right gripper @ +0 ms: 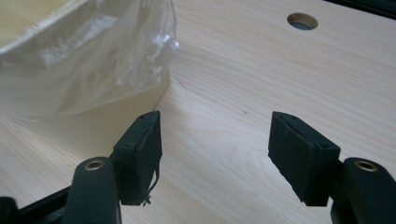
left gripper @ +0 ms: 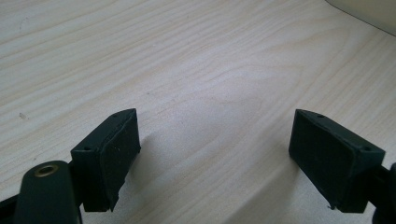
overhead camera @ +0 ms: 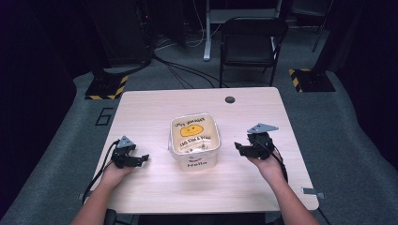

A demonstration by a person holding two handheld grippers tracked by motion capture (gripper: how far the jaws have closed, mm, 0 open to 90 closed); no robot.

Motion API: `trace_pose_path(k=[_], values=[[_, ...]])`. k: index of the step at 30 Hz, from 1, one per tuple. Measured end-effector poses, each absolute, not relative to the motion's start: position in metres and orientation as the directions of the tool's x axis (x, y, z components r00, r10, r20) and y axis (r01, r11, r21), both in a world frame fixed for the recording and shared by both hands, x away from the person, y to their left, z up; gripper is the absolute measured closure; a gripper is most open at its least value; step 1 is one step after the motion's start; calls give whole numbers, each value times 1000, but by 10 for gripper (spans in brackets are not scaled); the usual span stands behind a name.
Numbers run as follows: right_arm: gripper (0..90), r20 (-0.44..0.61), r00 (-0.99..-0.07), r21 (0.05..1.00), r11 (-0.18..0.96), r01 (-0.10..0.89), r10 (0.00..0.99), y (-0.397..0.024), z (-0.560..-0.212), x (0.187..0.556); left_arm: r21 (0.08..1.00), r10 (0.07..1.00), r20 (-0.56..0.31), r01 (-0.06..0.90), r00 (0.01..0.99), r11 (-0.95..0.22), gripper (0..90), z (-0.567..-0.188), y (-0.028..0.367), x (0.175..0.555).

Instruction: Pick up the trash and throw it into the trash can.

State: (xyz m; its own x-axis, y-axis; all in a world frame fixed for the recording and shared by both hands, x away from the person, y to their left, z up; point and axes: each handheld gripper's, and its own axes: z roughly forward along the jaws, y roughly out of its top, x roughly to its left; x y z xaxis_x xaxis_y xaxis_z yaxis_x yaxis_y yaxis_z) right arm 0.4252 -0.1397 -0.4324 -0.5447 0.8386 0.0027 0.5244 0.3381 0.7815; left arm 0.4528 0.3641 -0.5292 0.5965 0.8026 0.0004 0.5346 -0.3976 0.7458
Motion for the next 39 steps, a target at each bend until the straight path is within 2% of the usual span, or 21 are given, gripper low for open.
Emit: trace_pose_path(k=[39], values=[[315,22,-421,722,277,634,907,-181,-498,420,746,804,-1,536,594,-396,164,-529,364,453]])
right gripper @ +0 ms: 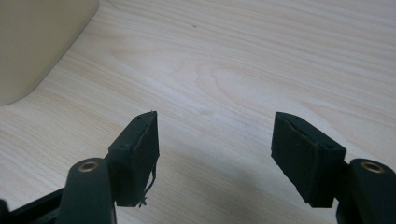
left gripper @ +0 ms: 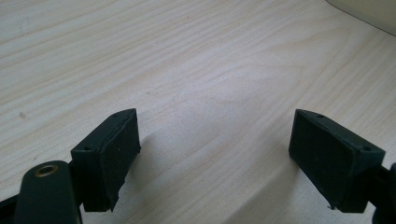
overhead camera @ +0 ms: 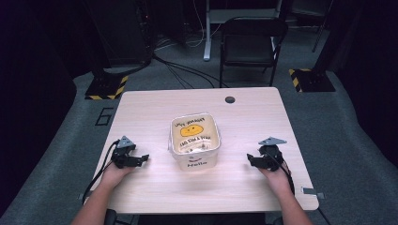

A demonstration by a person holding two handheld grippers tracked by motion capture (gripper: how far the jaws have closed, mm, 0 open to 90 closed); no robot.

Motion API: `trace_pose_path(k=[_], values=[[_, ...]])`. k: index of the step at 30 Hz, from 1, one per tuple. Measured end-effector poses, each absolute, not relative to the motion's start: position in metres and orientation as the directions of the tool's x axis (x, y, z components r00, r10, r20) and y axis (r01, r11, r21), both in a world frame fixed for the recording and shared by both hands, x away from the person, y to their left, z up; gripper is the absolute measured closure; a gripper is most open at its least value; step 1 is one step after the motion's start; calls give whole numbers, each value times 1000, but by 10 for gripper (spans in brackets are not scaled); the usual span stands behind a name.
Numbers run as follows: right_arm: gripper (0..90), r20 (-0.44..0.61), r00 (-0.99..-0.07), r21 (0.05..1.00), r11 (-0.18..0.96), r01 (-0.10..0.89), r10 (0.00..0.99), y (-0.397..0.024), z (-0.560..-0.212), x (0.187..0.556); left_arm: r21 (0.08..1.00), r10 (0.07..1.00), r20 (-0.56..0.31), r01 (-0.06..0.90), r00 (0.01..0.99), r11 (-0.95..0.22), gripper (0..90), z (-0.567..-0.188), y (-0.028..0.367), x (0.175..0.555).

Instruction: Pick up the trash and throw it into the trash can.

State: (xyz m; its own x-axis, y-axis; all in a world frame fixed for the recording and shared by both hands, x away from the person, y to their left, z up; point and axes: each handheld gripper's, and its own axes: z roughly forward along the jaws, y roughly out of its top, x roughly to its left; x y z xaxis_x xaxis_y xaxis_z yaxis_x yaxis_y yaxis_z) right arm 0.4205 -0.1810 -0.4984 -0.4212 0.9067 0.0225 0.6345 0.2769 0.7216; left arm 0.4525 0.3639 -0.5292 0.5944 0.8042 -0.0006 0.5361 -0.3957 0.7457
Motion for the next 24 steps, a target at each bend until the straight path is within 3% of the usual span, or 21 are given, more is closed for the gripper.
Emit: trace_pose_path(k=[24], values=[[229,49,-376,710,232,664,925,-199,-511,422,741,799,-5,539,601,-401,157,-529,364,453]])
